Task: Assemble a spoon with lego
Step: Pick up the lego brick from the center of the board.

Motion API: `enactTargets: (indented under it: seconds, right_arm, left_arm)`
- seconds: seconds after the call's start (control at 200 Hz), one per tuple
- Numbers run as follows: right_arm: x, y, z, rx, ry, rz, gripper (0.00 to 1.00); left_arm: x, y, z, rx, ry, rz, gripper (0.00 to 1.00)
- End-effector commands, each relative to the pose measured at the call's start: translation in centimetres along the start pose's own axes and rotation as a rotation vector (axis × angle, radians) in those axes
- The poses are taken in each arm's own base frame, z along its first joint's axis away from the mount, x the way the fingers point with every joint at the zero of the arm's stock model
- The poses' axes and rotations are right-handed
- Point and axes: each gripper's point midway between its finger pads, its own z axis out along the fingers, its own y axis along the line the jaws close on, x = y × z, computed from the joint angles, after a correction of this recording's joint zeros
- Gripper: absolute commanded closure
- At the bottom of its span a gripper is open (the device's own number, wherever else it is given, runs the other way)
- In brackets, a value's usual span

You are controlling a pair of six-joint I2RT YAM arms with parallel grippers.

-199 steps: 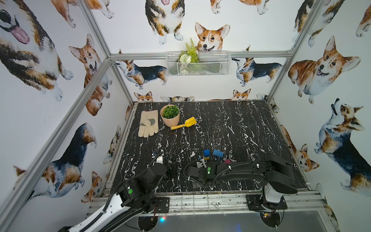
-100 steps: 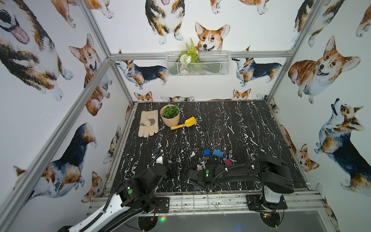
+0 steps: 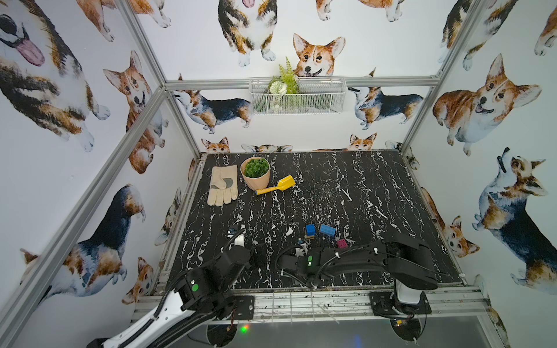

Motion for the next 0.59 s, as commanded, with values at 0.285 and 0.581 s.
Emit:
enactTargets:
  seconds: [0.285, 0.581]
  right_arm:
    - [-1.6, 0.4, -3.4, -0.002, -0.049, 0.006, 0.52]
    - [-7.0, -0.7, -10.1, -0.088, -0.166, 0.041, 0.55]
  left_arm:
    - [-0.3, 0.4, -0.2, -0.020, -0.011, -0.006, 0.00]
    - [-0.3, 0.3, -0.3, -0.014, -0.013, -0.003, 0.00]
